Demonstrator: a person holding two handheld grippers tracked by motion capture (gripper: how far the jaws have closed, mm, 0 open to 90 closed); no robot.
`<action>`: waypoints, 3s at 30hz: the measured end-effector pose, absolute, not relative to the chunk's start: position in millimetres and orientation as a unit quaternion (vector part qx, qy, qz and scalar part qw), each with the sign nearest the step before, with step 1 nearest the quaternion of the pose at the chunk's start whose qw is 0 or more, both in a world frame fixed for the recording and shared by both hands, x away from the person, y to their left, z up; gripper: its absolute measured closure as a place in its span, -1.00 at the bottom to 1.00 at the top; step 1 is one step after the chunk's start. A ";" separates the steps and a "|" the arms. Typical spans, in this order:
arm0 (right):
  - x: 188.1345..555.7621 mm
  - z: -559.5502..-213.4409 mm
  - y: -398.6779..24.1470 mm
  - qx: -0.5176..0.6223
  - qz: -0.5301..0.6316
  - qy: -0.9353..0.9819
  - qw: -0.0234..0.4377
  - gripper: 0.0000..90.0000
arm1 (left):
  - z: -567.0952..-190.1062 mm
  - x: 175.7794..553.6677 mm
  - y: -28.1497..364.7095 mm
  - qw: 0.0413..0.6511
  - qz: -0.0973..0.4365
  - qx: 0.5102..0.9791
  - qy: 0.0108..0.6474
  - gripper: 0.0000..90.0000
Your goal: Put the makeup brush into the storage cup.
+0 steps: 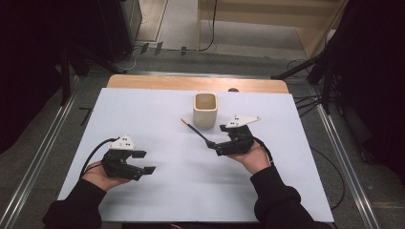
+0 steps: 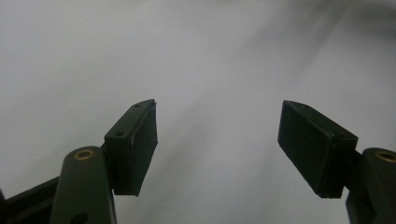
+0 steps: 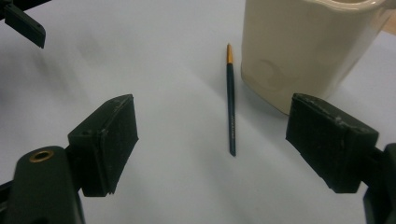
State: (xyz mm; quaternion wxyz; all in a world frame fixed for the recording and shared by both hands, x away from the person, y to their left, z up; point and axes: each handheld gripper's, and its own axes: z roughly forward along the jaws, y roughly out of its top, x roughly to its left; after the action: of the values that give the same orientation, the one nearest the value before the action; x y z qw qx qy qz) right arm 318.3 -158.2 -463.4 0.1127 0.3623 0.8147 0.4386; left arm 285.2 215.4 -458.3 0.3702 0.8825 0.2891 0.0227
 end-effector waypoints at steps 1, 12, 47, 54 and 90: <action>319.8 -463.8 -155.7 0.361 0.441 0.814 0.112 -0.60 | -458.4 285.3 215.4 0.370 0.023 0.883 0.289 -0.36; 335.9 -462.7 -139.9 0.356 0.442 0.817 0.100 -0.58 | -458.8 286.3 216.5 0.371 0.021 0.882 0.289 -0.36; 388.4 -436.8 -93.4 0.313 0.159 0.936 0.013 -0.41 | -459.6 287.2 216.6 0.365 0.018 0.884 0.293 -0.36; 398.6 -437.6 -86.4 0.314 0.113 0.943 -0.003 -0.43 | -459.6 287.3 216.9 0.365 0.018 0.883 0.293 -0.36; 403.3 -467.4 -80.6 0.329 0.106 0.938 0.001 -0.20 | -459.5 287.2 217.0 0.366 0.018 0.884 0.292 -0.36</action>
State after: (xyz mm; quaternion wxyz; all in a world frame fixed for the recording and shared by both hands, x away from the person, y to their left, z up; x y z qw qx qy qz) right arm 403.3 -80.6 -467.4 0.0008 0.3287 0.9385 0.1058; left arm 287.2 217.0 -459.5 0.3656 0.8836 0.2919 0.0184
